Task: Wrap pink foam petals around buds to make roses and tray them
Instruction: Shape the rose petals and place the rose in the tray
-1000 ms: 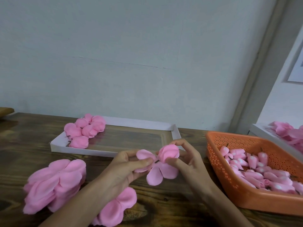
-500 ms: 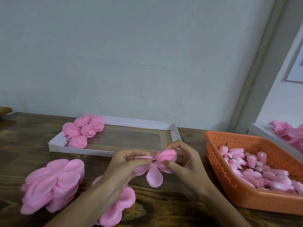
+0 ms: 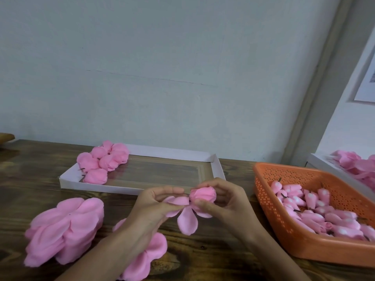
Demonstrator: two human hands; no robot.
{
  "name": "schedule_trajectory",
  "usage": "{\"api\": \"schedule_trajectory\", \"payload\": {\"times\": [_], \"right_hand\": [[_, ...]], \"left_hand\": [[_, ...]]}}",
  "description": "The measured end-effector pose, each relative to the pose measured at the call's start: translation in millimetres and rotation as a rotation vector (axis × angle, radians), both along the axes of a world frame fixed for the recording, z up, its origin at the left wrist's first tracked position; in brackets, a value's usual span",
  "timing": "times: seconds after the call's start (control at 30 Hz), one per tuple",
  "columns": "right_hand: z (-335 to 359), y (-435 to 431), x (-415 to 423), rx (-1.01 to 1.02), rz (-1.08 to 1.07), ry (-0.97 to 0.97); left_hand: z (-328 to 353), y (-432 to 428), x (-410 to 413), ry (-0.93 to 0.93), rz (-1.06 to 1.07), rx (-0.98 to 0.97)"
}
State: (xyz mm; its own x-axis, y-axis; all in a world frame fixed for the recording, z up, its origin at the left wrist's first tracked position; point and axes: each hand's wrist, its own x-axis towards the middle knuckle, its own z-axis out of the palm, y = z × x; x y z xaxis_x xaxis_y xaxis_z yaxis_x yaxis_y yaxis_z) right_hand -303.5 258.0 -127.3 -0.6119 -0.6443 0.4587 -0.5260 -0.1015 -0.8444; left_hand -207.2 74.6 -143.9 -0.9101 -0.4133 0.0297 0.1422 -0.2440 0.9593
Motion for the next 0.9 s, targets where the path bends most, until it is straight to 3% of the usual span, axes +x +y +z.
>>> {"api": "schedule_trajectory", "payload": {"times": [0.23, 0.6, 0.9], "right_hand": [[1, 2, -3, 0.039, -0.01, -0.001], [0, 4, 0, 0.199, -0.054, 0.154], [2, -2, 10, 0.268, -0.078, 0.167]], "left_hand": [[-4, -4, 1, 0.009, -0.032, 0.058], [-5, 5, 3, -0.028, 0.089, -0.218], [-7, 9, 4, 0.147, 0.225, -0.346]]}}
